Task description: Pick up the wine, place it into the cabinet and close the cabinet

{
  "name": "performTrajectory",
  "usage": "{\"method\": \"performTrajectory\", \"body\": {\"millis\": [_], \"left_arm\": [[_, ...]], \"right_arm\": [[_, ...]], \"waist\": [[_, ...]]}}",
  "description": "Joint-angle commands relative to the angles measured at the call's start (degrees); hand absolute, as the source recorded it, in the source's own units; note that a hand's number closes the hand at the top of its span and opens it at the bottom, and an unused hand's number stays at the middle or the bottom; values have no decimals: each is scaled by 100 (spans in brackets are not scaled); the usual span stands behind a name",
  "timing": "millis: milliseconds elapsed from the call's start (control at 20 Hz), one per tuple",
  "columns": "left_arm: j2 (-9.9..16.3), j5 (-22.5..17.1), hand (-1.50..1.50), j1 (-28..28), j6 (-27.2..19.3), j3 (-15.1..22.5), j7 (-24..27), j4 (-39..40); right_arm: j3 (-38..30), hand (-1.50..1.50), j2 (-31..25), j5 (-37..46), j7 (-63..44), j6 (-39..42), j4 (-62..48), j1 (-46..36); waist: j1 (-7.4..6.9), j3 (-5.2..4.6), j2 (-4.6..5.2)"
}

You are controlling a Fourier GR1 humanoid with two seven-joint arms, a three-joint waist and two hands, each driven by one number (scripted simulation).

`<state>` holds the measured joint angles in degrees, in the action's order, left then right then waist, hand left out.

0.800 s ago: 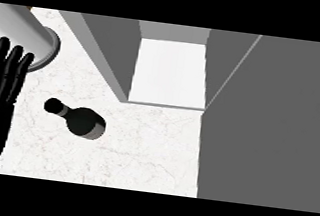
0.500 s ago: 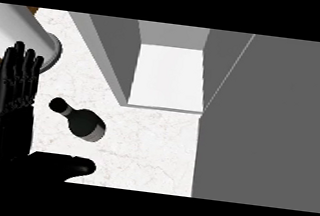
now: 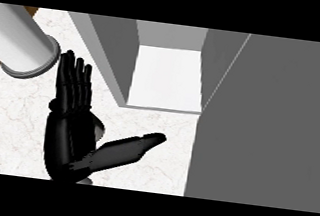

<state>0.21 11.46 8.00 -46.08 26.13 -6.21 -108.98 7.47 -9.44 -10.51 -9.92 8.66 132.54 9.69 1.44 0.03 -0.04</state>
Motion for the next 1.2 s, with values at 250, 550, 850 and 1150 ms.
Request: {"method": "performTrajectory", "body": {"millis": [250,550,850,1150], "left_arm": [[-21,1003,-150,1543,-1673,897,-1563,588],[-21,1577,-150,1830,-2207,1193,-2377,578],[-20,2413,-150,1667,-2351,1222,-3005,447],[-21,3489,-150,1601,-1704,769,-4207,-262]], "right_arm": [[-384,-150,-231,-674,-1293,-112,1167,34],[-326,-150,-126,-532,-1463,-168,1150,-188],[-369,-150,-36,-509,-1598,-306,1139,-356],[-267,-150,-53,-302,-2034,-556,1460,-590]], "waist": [[-91,2,-14],[-118,2,-21],[-131,1,-21],[-146,2,-38]]}}
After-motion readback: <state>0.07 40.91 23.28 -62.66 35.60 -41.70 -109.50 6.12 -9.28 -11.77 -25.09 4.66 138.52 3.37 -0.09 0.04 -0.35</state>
